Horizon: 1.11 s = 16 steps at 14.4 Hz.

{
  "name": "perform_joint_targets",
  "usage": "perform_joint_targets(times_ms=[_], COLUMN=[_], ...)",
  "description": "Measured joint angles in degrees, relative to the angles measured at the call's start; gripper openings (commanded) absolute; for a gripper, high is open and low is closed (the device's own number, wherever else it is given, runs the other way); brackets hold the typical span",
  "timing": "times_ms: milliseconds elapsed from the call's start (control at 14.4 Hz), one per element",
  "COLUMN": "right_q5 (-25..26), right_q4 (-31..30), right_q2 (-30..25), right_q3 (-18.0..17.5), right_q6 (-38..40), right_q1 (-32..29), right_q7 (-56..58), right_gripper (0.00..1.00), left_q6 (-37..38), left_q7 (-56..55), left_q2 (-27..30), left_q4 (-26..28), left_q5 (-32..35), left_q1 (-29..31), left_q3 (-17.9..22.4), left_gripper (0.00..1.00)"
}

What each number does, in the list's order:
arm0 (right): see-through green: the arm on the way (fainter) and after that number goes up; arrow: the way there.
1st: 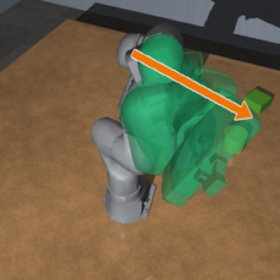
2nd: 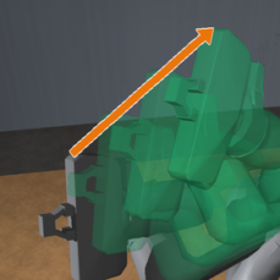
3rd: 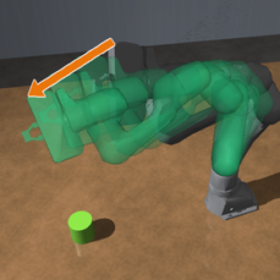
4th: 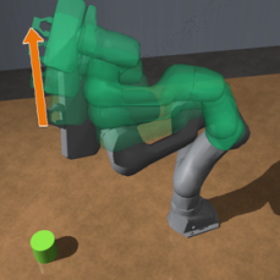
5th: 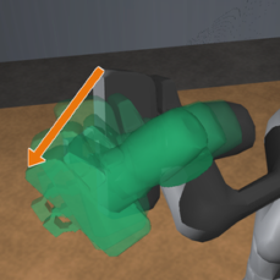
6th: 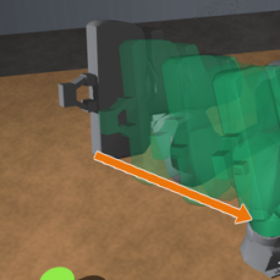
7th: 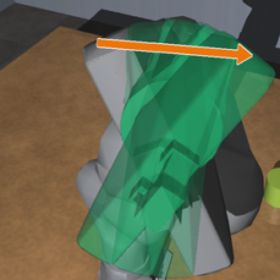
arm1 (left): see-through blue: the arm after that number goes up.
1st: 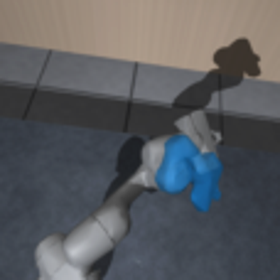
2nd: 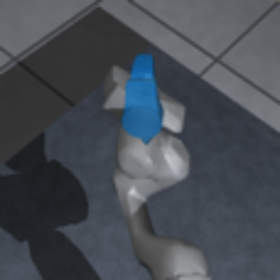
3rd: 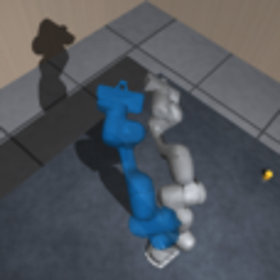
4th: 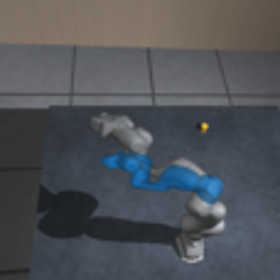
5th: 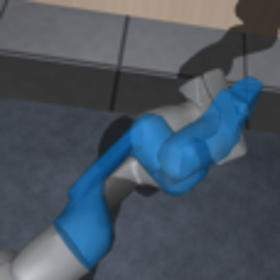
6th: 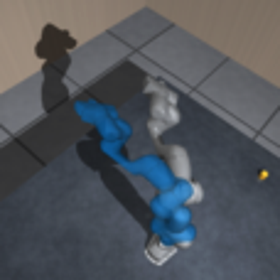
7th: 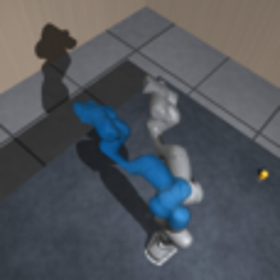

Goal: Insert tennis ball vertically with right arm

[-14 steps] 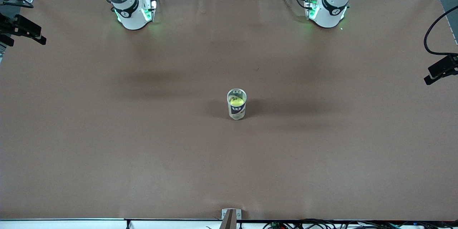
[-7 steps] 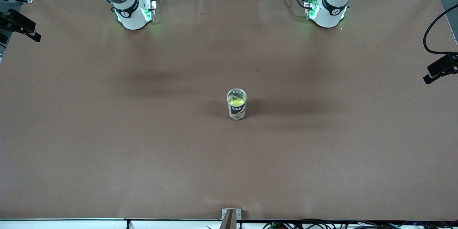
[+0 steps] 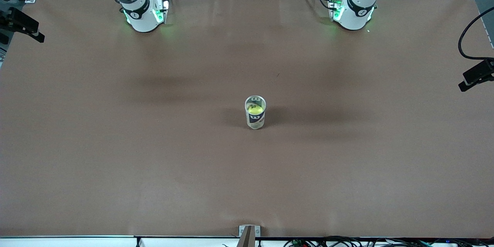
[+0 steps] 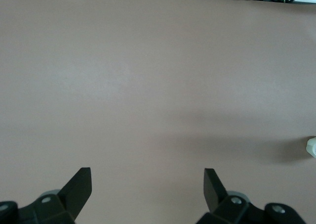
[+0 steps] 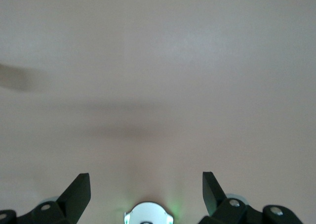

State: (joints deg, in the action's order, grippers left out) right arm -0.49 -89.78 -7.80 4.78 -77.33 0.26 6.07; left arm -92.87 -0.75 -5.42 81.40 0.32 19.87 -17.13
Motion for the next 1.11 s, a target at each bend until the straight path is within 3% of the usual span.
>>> perform_joint_targets(times_ms=[208, 693, 1109], right_q5=[0.00, 0.00, -0.18], right_q4=[0.00, 0.01, 0.02], right_q2=[0.00, 0.00, 0.00], right_q3=[0.08, 0.10, 0.11], right_q6=[0.47, 0.13, -0.53], right_q1=[0.00, 0.00, 0.00], right_q7=[0.00, 0.00, 0.00], right_gripper=[1.00, 1.00, 1.00], left_q6=[-0.02, -0.04, -0.04], left_q7=[0.00, 0.00, 0.00], left_q2=[0.01, 0.05, 0.18], left_q4=[-0.01, -0.17, -0.26], left_q5=[0.00, -0.02, -0.02], left_q1=[-0.89, -15.10, -19.83], left_q3=[0.27, 14.03, 18.40], left_gripper=[1.00, 1.00, 1.00])
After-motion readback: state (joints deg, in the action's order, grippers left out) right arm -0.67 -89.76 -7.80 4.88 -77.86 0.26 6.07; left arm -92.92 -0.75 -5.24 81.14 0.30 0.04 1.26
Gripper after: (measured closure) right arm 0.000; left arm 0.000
